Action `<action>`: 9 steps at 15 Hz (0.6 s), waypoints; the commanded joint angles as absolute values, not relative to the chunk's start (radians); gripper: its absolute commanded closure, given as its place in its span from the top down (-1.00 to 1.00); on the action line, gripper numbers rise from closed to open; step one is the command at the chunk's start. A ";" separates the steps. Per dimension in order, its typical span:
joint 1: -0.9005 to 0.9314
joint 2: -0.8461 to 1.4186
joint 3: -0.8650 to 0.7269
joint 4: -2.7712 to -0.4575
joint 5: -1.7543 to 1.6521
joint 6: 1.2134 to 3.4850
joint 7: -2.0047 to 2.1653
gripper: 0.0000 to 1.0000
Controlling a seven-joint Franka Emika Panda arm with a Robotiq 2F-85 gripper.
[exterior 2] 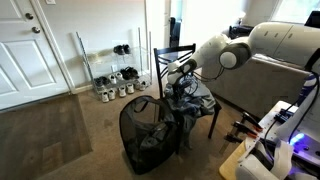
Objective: Put the pair of denim trousers in the laundry basket
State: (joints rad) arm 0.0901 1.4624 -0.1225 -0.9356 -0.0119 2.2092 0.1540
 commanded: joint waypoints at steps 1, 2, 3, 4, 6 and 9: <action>0.080 1.454 -0.127 -0.951 -0.012 2.234 0.154 -0.94; 0.082 1.440 -0.128 -0.972 -0.011 2.250 0.159 -0.98; 0.087 1.418 -0.131 -1.005 -0.013 2.278 0.161 -0.99; 0.089 1.402 -0.132 -1.028 -0.013 2.299 0.165 -0.94; 0.095 1.362 -0.134 -1.092 -0.013 2.362 0.170 -0.97; 0.105 1.276 -0.134 -1.236 -0.016 2.505 0.162 -0.94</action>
State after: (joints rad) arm 0.0895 1.4003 -0.1233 -1.0409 -0.0114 2.3641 0.1542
